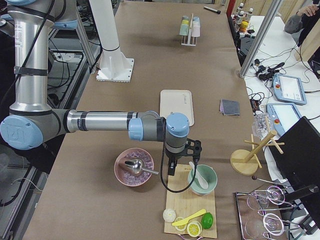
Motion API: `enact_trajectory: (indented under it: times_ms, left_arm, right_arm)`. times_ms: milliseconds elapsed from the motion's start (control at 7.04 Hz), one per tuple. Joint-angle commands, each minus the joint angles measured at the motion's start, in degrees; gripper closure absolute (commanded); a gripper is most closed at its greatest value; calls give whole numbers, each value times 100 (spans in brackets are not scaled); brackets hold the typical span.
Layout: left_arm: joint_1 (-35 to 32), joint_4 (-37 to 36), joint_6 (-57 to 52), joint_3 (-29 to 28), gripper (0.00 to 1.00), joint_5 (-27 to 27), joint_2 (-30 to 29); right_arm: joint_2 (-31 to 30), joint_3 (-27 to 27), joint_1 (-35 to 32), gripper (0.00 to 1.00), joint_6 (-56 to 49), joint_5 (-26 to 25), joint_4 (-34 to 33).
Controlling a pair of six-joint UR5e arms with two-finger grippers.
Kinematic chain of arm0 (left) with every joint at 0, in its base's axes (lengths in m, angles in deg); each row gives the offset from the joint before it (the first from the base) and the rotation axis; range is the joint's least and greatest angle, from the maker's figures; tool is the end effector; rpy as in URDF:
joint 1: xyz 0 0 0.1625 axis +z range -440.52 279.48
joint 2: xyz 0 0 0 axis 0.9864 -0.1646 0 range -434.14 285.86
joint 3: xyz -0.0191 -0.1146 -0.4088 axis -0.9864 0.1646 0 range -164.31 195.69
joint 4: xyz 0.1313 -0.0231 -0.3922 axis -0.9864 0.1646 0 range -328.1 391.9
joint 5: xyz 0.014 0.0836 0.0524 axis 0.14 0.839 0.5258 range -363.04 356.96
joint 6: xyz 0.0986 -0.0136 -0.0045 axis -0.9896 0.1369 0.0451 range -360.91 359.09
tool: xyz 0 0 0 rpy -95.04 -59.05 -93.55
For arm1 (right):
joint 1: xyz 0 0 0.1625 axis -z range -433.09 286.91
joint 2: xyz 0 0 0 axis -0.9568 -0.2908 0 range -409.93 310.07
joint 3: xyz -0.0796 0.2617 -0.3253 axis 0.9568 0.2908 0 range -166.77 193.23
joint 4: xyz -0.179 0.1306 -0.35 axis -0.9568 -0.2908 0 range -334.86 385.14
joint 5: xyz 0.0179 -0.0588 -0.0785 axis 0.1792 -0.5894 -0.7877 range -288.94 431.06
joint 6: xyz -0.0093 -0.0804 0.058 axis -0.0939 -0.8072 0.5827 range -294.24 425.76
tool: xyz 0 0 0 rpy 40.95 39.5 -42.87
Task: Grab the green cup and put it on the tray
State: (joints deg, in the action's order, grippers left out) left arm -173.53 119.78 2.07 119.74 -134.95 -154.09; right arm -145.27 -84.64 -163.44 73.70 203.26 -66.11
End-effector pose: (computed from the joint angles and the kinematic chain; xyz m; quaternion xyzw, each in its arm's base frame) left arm -0.0887 -0.4151 0.6244 0.0154 0.3576 -0.0428 0.9328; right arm 0.0692 -0.4533 0.6398 -0.0135 -0.3599 0.0633 0.9307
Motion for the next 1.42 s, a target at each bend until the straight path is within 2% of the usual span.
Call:
enact_trajectory:
  times_ms: [0,284,568,852,994,1136,1278]
  left_arm:
    - [-6,637,-16,-234,2,-1,32]
    - [2,1255,18,-254,2,-18,190]
    - [37,1547,-8,-254,2,8,191]
    - [325,1338,-8,-36,2,426,103]
    - [832,389,-25,305,2,795,-298]
    - [1594,-91,-17,518,2,842,-597]
    - [1776,-104,-25,676,2,843,-931]
  right_arm:
    - [85,-30,-1,0,-3,-1,-51]
    - [6,-21,-9,0,-3,26,-7]
    - [-2,-30,-9,0,-3,26,-42]
    - [6,-66,-9,0,67,-1,-42]
    - [-28,-57,-1,0,76,17,-34]
    - [-81,-74,-9,0,76,43,-7]
    - [-82,-48,-9,0,67,95,1]
